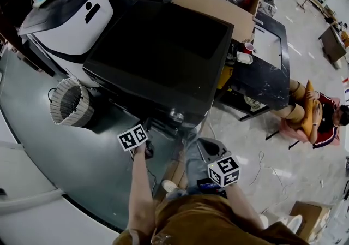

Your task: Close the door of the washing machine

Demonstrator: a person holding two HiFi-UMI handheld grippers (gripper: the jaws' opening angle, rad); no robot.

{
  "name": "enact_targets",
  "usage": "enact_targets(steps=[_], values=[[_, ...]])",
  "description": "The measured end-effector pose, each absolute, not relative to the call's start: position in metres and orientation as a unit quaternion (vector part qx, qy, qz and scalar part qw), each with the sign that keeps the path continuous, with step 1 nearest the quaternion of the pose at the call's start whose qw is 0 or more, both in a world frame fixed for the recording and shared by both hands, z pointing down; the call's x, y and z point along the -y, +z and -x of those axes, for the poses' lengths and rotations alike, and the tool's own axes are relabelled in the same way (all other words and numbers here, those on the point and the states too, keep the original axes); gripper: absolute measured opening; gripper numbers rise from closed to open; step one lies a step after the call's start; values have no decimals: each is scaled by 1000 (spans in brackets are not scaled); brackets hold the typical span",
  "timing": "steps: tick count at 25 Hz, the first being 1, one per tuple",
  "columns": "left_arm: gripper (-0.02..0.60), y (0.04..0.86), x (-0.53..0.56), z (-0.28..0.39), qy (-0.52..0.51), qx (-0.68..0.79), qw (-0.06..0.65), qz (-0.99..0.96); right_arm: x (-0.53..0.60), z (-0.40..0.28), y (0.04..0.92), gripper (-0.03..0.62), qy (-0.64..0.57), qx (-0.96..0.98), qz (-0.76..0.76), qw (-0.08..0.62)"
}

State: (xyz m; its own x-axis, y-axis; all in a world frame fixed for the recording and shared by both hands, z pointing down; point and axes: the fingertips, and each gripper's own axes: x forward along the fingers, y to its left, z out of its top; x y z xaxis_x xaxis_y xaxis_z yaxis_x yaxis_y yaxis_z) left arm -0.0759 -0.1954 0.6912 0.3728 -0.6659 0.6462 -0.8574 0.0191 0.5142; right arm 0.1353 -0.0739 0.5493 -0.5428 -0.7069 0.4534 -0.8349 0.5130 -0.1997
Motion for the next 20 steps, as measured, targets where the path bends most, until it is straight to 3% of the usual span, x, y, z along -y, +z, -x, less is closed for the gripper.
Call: enact_targets(steps=[20], values=[[193, 692, 213, 67, 108, 549, 494, -665, 87, -157, 548, 11, 197, 844, -471, 161]])
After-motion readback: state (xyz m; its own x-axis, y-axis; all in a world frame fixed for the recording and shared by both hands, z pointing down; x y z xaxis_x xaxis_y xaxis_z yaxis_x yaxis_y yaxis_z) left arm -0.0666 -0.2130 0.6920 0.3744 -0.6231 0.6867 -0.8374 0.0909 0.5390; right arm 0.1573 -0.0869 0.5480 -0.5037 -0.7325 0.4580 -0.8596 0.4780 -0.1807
